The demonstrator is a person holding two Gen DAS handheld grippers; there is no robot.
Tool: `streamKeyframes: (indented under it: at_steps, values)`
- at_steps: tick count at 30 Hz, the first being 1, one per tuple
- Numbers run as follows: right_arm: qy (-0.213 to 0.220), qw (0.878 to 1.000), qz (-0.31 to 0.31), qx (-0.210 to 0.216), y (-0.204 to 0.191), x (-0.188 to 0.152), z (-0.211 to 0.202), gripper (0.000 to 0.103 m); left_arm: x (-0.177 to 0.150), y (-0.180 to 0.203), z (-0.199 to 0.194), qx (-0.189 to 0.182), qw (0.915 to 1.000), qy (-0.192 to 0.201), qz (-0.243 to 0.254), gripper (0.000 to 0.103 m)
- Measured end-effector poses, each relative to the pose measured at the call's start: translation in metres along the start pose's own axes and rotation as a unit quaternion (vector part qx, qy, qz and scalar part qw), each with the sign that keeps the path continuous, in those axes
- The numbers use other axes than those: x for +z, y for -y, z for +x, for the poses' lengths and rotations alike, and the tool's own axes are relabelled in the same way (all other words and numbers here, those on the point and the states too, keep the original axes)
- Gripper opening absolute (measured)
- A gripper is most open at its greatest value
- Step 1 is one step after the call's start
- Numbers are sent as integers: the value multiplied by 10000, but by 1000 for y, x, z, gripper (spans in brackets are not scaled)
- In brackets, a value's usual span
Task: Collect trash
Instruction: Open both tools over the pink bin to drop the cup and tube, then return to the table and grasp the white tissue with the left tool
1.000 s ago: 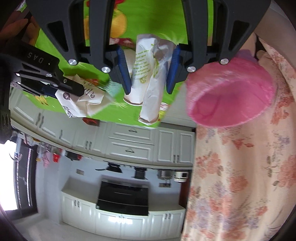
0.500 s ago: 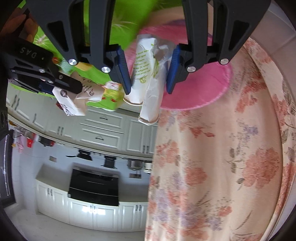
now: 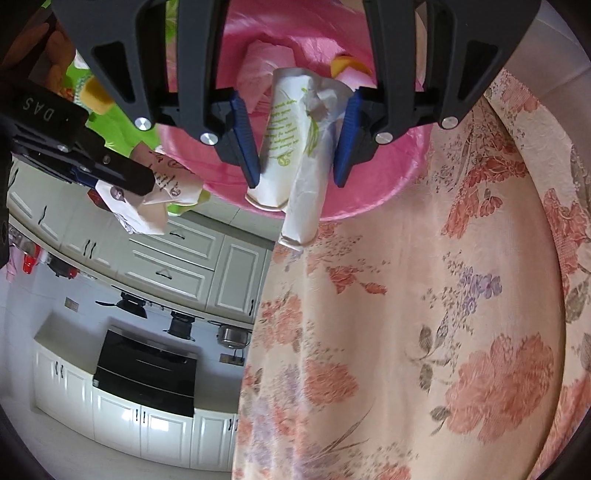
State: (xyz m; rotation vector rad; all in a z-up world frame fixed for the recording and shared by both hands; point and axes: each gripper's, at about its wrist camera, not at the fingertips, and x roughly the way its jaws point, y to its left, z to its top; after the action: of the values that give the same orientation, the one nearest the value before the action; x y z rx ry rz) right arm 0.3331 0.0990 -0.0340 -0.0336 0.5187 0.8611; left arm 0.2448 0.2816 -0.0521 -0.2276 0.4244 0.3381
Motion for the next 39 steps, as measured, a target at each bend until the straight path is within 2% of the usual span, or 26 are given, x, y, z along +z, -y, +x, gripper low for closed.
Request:
streamKeyframes:
  at_steps: [1, 3, 8, 14, 18, 21, 24, 35, 39]
  values:
    - [-21, 10000, -4, 34, 0, 1, 5, 55, 1, -5, 4, 115, 9999, -9, -26, 43]
    - [-52, 10000, 17, 54, 1, 1, 11, 59, 2, -12, 6, 245, 9996, 15, -131, 59]
    - [-75, 9999, 77, 16, 5, 0, 7, 59, 5, -23, -3, 385, 9990, 101, -221, 63]
    - [-41, 9998, 108, -154, 9, -9, -24, 59, 4, -11, -27, 372, 9988, 228, -228, 80]
    - [-42, 9993, 208, -321, 17, -22, -50, 59, -8, 9, -45, 196, 9995, 194, -149, 87]
    - [-77, 9983, 327, -474, 29, -35, -68, 59, -20, 26, -51, 91, 9999, 112, -60, 89]
    - [-153, 9962, 426, -745, 45, -52, -86, 59, -33, 49, -53, -174, 9998, -116, -39, 90]
    - [-30, 9816, 681, -1786, 107, -101, -160, 60, -79, 147, -45, -724, 9959, -323, 432, 92]
    - [-33, 9751, 685, -2110, 122, -115, -185, 62, -92, 186, -41, -921, 9915, -442, 810, 92]
